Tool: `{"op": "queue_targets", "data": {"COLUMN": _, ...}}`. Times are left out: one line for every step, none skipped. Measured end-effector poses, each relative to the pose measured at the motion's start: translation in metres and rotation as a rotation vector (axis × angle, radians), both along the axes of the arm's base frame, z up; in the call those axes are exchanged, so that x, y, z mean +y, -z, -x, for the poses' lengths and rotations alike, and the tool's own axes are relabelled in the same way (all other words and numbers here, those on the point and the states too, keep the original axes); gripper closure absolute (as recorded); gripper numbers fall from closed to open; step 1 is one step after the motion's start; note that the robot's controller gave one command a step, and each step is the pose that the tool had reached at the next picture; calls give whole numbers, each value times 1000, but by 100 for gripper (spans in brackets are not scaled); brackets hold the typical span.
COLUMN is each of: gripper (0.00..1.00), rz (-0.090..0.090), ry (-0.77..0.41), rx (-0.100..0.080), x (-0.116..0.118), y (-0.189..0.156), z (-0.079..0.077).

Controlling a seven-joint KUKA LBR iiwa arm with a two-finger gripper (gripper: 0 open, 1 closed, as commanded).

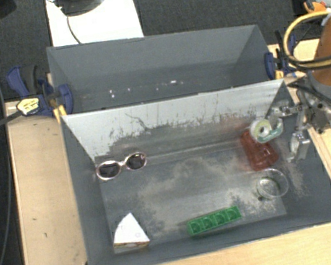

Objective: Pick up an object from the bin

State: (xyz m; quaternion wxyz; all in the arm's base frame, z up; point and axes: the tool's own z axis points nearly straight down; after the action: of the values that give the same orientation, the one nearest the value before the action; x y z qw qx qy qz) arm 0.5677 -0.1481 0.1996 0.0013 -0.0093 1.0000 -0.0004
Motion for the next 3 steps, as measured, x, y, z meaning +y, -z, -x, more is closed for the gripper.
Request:
{"op": "queue_targets", "data": {"gripper": 0, "rz": 0, "ry": -1, "rx": 0, "x": 0, "y": 0, "z": 0}}
{"op": "queue_targets", "data": {"gripper": 0, "rz": 2, "ry": 39, "rx": -8, "x": 5, "y": 8, "z": 6}}
{"op": "queue_targets", "data": {"gripper": 0, "rz": 3, "ry": -113, "rx": -11, "x": -3, "y": 79, "z": -1}}
